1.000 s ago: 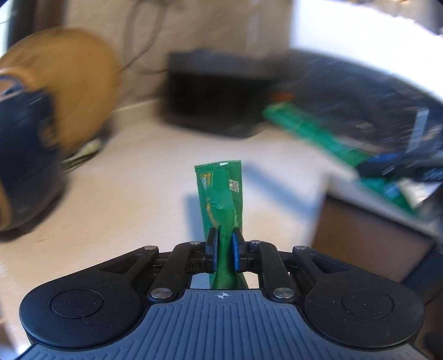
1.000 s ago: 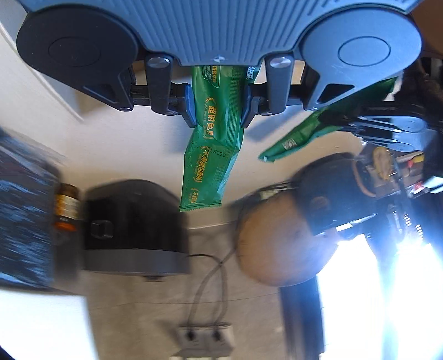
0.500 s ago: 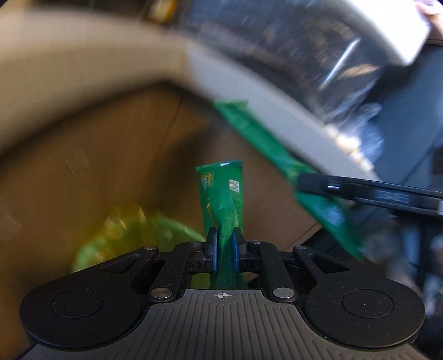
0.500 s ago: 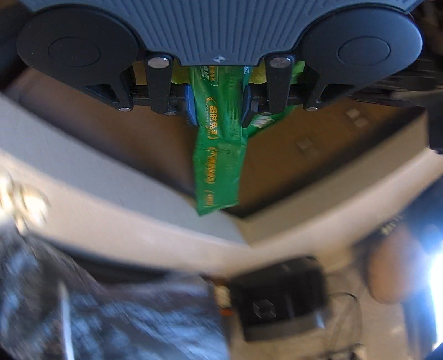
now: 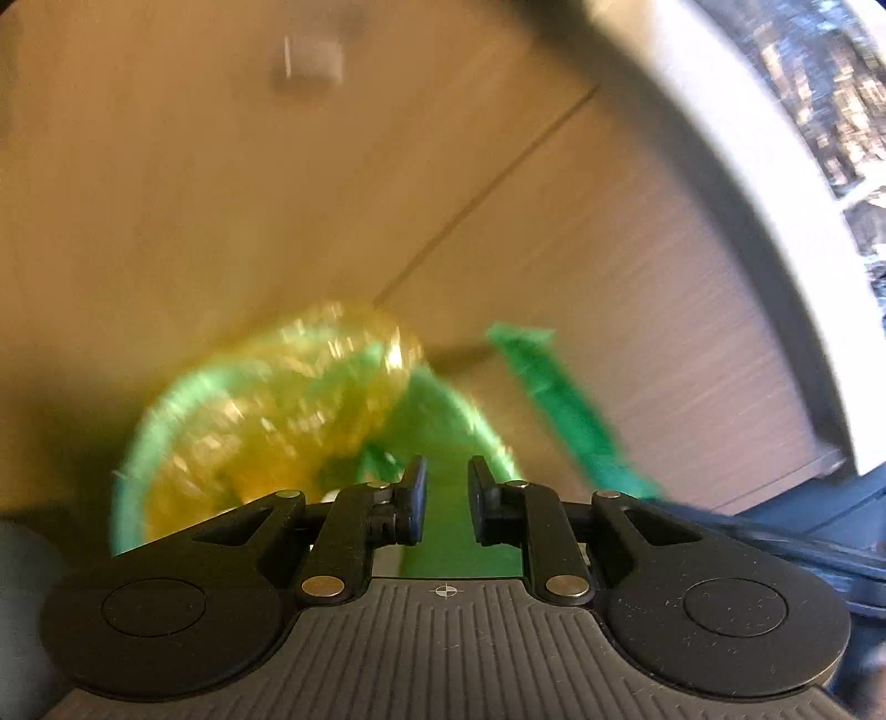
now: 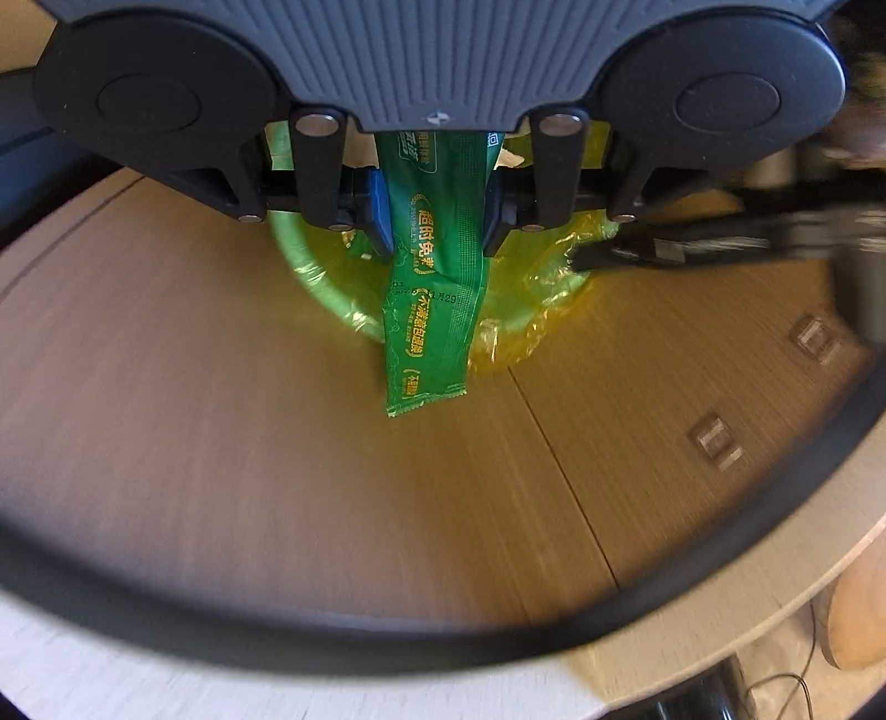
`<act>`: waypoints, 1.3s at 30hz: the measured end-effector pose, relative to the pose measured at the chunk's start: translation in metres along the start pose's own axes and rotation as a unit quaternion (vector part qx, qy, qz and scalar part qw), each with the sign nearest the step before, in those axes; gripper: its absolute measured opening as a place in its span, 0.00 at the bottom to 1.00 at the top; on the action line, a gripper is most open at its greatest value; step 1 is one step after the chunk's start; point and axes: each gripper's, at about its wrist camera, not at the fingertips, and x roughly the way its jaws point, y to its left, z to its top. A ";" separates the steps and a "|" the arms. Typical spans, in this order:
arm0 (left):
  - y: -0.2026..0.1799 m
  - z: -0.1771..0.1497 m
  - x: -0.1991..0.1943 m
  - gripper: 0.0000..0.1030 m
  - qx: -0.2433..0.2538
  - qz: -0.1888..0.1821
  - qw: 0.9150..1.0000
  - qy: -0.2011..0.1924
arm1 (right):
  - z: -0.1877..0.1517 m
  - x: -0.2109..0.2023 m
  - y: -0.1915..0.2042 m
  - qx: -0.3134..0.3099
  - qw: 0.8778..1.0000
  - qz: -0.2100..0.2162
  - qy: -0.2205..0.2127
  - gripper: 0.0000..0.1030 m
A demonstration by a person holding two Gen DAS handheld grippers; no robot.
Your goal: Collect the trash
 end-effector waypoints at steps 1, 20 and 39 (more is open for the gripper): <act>-0.003 0.000 -0.011 0.18 0.009 0.005 1.000 -0.009 | 0.000 0.009 0.000 0.003 1.000 0.000 0.007 0.37; -0.083 -0.009 -0.285 0.18 0.193 0.127 0.918 -0.322 | 0.024 -0.111 0.159 -0.134 0.967 0.056 -0.209 0.91; -0.054 -0.048 -0.347 0.18 0.194 0.260 0.873 -0.365 | -0.018 -0.142 0.279 -0.154 0.948 0.077 -0.269 0.96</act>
